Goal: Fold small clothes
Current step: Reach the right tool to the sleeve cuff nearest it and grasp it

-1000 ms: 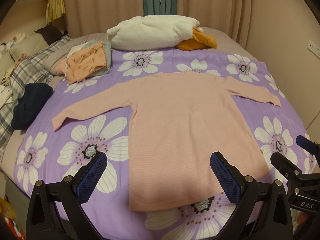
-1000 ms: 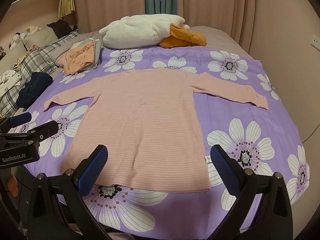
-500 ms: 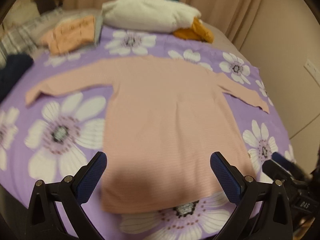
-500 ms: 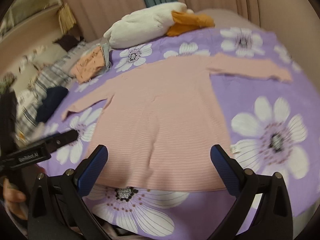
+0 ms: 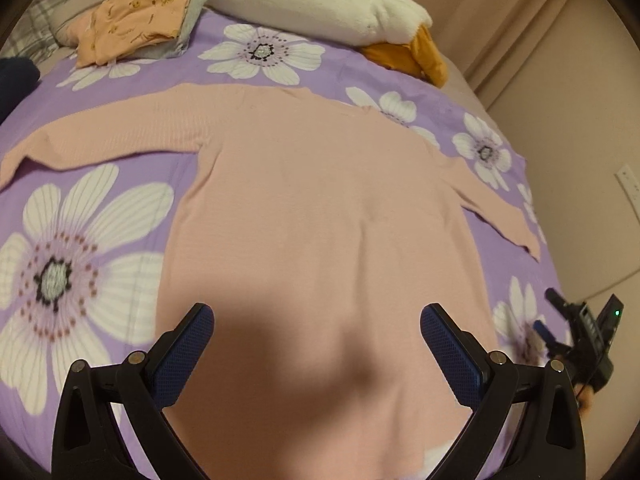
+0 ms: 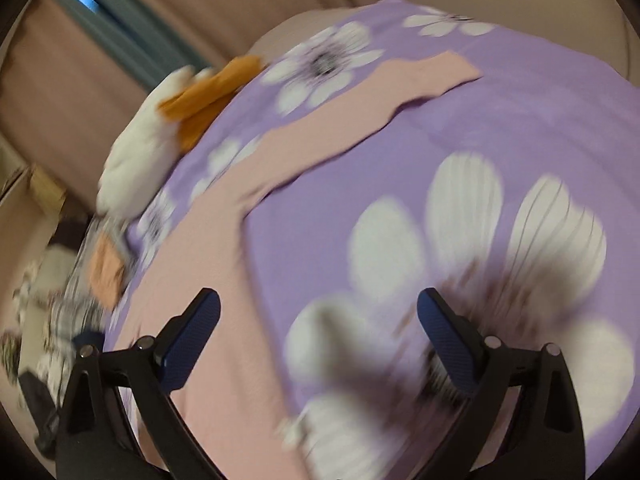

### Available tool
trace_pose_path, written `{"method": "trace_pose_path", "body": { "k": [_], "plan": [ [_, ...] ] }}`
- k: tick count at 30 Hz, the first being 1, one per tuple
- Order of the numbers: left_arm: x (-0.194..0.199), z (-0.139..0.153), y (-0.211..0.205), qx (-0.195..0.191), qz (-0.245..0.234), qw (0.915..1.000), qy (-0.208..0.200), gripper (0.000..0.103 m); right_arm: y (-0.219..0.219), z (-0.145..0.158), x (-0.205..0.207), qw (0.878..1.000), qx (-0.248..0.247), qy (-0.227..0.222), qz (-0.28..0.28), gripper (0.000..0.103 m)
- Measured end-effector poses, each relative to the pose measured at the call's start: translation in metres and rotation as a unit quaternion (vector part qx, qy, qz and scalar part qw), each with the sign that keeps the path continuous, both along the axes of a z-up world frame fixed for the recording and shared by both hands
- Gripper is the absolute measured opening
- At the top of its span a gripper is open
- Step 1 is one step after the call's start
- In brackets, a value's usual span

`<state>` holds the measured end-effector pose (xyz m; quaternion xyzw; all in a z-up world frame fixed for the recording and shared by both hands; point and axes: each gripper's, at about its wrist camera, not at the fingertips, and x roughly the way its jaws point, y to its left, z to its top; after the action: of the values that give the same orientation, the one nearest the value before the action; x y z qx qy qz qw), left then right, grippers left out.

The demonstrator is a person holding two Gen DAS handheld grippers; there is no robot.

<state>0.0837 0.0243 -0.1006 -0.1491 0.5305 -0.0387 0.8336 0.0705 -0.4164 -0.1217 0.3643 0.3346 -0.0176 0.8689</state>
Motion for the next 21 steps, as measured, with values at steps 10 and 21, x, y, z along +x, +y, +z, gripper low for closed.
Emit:
{"method": "trace_pose_path", "body": {
  "k": [10,21],
  "plan": [
    [0.057,-0.002,-0.012,0.008,-0.003,0.9996,-0.026,0.102,-0.079,-0.035,0.072,0.995,0.071,0.007,-0.067,0.081],
    [0.092,-0.011,-0.025,0.023,-0.003,0.9994,-0.024,0.102,-0.155,-0.05,0.108,0.975,0.149,-0.026,-0.165,0.038]
  ]
}}
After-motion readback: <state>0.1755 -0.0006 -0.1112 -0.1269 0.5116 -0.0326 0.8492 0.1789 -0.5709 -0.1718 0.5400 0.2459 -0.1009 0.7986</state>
